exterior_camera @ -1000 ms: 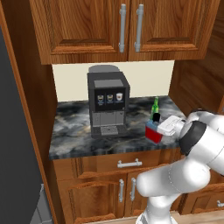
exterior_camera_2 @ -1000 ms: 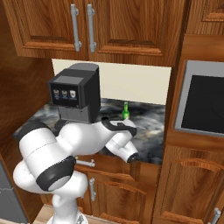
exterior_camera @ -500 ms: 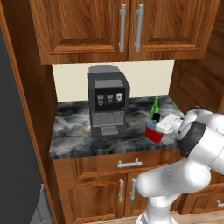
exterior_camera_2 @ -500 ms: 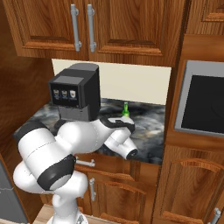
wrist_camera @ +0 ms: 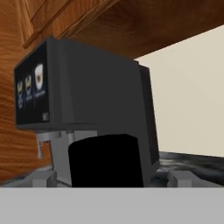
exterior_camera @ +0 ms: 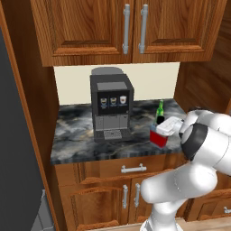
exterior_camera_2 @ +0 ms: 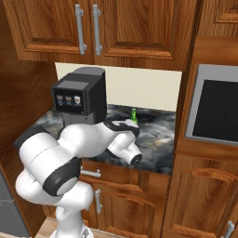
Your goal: Place the liquor and beer on the top shelf of the fridge to keep them out of children's reach, and place the sweet potato on lower shelves for easy access.
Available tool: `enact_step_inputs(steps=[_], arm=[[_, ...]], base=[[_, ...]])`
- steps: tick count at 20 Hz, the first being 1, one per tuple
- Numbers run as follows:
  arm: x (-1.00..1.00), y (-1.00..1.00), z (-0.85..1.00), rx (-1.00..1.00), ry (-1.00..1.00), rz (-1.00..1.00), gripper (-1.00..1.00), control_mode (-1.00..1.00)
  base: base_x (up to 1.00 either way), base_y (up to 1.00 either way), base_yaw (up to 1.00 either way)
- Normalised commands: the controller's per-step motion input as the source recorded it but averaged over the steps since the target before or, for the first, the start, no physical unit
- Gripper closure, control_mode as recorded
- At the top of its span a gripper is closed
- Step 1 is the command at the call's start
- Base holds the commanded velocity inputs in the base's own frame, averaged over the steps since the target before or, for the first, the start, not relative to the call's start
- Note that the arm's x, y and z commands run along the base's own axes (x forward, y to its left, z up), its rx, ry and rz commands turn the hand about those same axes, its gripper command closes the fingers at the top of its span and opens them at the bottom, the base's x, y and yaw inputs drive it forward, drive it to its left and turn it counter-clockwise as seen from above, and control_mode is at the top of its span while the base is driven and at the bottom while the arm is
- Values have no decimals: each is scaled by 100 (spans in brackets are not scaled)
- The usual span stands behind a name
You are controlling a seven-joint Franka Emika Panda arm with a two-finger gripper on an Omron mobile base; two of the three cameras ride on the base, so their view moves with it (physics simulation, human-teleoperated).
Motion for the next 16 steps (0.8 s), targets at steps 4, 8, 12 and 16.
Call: enact_step_inputs(steps=[4,8,12,16], arm=[[8,0,-1,0,6,0,-100,-100],[0,0,0,0,1,0,-100,-100],[0,0,0,0,0,0,100,-100],[0,0,0,0,0,0,100,-100]], base=[[0,0,0],[0,0,0],[0,0,0],[0,0,0]])
